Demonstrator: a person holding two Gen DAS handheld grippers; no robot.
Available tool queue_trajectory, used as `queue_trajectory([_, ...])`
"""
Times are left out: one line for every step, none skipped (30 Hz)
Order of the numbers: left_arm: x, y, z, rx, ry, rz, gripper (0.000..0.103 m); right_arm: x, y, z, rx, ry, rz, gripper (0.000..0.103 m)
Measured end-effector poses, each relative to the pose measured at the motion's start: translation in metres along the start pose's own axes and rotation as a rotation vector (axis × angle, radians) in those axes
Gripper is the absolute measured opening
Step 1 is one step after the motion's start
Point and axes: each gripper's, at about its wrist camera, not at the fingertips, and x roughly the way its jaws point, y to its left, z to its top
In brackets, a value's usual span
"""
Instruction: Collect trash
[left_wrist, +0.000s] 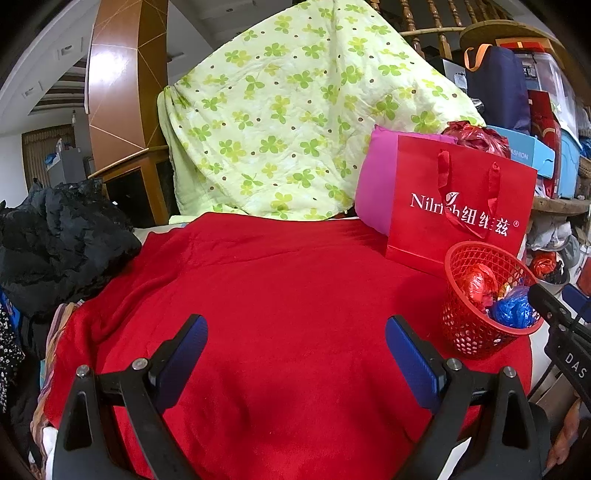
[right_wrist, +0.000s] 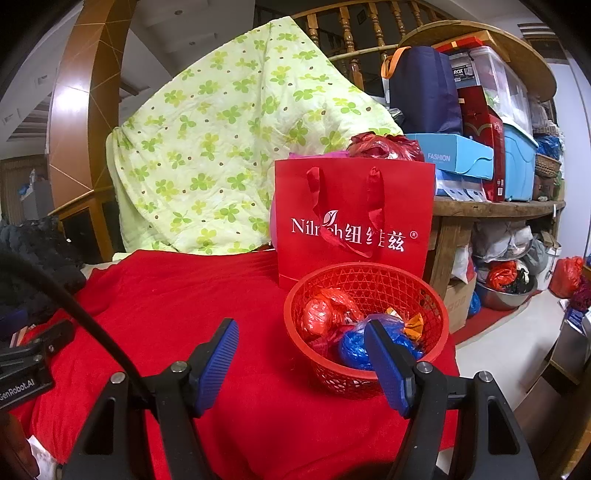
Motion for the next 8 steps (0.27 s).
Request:
queue_trajectory([0.001, 0.000, 0.001, 0.001, 0.000, 0.000, 0.097, 0.002, 0.001, 0.001, -0.002, 0.001, 0.000, 0.074])
queue_trajectory([0.003, 0.001, 0.001, 0.001, 0.000, -0.004, 0.097, 0.004, 0.003, 0.002, -0.005, 0.003, 0.000, 0.074])
queue_trajectory([0.003, 0.000, 0.001, -0.001, -0.003, -0.008, 0.097, 0.006, 0.004, 0.002, -0.008, 0.006, 0.001, 0.074])
queue_trajectory([0.005, 0.001, 0.001, -0.003, -0.005, -0.007, 0.097, 0.008, 0.007, 0.002, -0.012, 0.008, 0.002, 0.074])
queue_trajectory([0.008, 0.003, 0.001, -0.011, -0.005, -0.005, 0.097, 0.010, 0.009, 0.003, -0.016, 0.011, 0.004, 0.074])
queue_trajectory([0.011, 0.007, 0.001, -0.019, -0.001, -0.012, 0.097, 0.014, 0.013, 0.003, -0.024, 0.016, 0.007, 0.074])
queue_trajectory([0.014, 0.009, 0.000, -0.025, 0.003, -0.018, 0.097, 0.018, 0.017, 0.002, -0.032, 0.021, 0.009, 0.074])
queue_trajectory([0.020, 0.014, -0.001, -0.036, 0.013, -0.023, 0.097, 0.021, 0.021, 0.002, -0.040, 0.026, 0.012, 0.074])
